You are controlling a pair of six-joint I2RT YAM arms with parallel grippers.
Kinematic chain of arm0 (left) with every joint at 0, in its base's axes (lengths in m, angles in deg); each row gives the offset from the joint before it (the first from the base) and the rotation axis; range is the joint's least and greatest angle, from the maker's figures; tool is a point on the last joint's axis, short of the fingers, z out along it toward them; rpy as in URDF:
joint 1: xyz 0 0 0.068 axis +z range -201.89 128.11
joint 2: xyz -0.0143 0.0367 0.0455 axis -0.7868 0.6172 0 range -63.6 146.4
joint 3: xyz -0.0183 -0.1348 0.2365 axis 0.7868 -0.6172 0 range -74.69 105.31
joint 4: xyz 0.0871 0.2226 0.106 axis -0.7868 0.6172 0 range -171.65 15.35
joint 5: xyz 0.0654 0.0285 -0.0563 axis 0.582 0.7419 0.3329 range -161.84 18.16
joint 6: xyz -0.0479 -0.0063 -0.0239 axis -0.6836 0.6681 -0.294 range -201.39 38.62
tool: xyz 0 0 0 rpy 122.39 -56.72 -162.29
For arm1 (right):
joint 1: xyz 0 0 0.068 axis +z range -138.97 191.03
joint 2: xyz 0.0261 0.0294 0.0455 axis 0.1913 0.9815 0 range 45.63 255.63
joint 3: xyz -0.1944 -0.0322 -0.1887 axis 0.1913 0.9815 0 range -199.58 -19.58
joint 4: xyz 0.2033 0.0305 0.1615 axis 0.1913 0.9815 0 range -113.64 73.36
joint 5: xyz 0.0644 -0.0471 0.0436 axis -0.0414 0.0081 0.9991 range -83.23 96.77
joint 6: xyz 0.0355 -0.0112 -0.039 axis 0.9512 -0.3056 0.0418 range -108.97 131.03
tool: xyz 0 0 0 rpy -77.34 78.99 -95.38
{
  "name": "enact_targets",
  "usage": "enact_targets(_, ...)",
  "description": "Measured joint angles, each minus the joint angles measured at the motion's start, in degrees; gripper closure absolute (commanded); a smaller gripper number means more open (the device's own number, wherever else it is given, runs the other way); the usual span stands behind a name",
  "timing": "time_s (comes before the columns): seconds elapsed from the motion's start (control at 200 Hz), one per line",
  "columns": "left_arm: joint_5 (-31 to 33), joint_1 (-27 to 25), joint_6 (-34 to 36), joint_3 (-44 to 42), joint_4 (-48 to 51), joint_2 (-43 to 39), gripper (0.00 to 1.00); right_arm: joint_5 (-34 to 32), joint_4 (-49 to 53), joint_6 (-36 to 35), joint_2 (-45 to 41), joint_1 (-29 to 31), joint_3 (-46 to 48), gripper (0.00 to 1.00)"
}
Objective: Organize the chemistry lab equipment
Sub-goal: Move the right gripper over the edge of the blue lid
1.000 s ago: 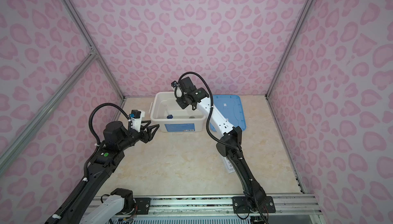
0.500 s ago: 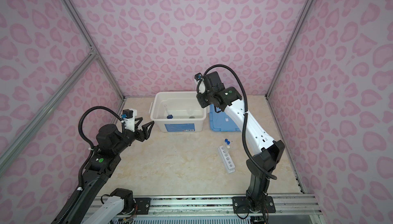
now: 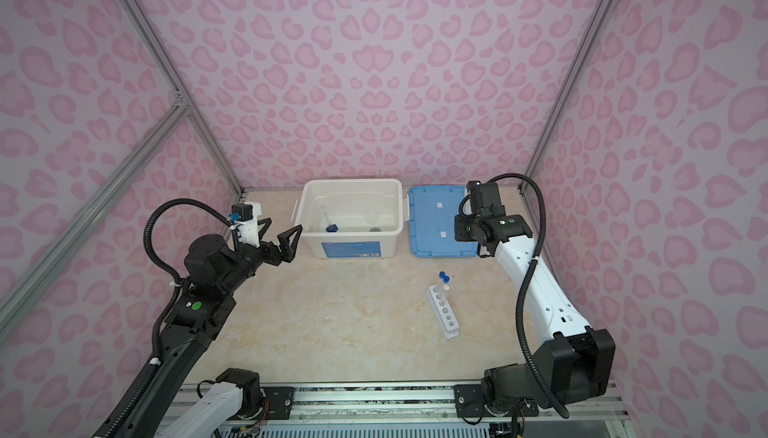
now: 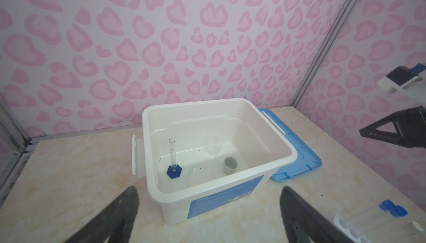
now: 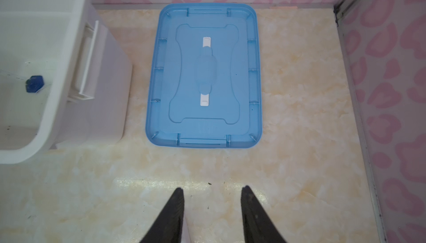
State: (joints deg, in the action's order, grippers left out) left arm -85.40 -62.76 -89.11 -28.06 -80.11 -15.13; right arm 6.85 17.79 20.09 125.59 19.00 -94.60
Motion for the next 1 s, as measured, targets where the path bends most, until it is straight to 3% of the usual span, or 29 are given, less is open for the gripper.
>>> enact_targets(0.215,-0.2,0.2,0.9,0.5,0.0,0.2,0.03,0.8,-4.0,1.3,5.4,-5.5,3.3,0.60)
enact_targets(0.41,-0.6,0.3,3.9,0.5,0.2,0.1,0.03,2.4,-5.2,1.3,15.6,-8.1,-0.3,0.63)
enact_targets(0.68,-1.7,0.8,4.2,0.0,0.5,0.8,0.00,4.2,-6.6,1.2,23.6,-10.9,-1.4,0.64)
enact_targets(0.845,-4.7,0.8,3.7,0.0,0.6,2.4,0.08,4.2,-7.7,1.2,26.7,-12.0,-2.0,0.65)
enact_targets(1.0,-6.6,0.8,3.7,-0.3,1.3,2.9,0.10,4.0,-8.4,1.2,29.3,-12.4,-3.3,0.67)
